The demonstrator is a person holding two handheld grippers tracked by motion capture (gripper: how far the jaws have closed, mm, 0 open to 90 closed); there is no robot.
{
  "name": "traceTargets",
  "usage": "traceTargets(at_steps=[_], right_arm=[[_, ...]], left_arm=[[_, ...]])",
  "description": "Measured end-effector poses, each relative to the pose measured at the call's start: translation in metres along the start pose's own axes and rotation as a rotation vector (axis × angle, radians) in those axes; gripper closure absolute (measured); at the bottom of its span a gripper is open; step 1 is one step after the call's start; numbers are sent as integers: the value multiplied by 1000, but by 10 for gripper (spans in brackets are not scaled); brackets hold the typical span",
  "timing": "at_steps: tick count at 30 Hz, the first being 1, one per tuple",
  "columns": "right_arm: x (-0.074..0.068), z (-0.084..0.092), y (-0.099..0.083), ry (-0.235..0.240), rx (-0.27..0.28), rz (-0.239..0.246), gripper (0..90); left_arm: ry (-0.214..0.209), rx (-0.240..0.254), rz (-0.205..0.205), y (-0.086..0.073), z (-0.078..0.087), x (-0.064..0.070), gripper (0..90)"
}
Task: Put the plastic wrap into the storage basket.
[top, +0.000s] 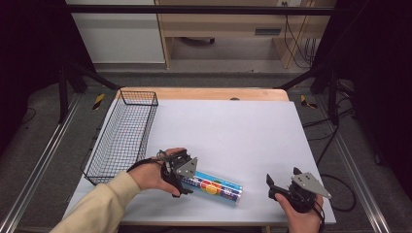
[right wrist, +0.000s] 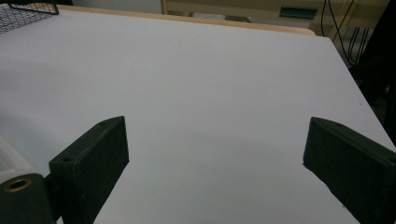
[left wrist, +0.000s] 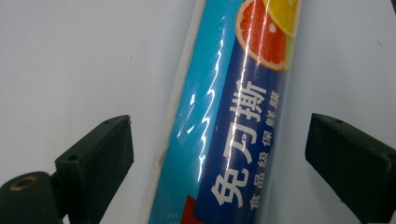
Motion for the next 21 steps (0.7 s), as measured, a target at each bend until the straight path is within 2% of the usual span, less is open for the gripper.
traceTargets(at_steps=[3,17,21], right_arm=[[-1,-1,0,5,-2,1,72],[-2,-1,0,16,-3,-1,79],[-2,-1,0,18,-4,-5,79]], left_arm=[[-6,10,10,-1,-5,-1,98],[-34,-21,5,-6,-13,-2,178],[-28,-23,6,-6,-14,-3,187]])
Point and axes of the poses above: each handheld gripper's, and its own axes: z roughly backward along the jaws, y roughly out of its top, x roughly to its right, the point moved 8 cm from there along -z, roughly forward along the jaws, and after that the axes turned 3 degrees about x, right-handed, at the moved point
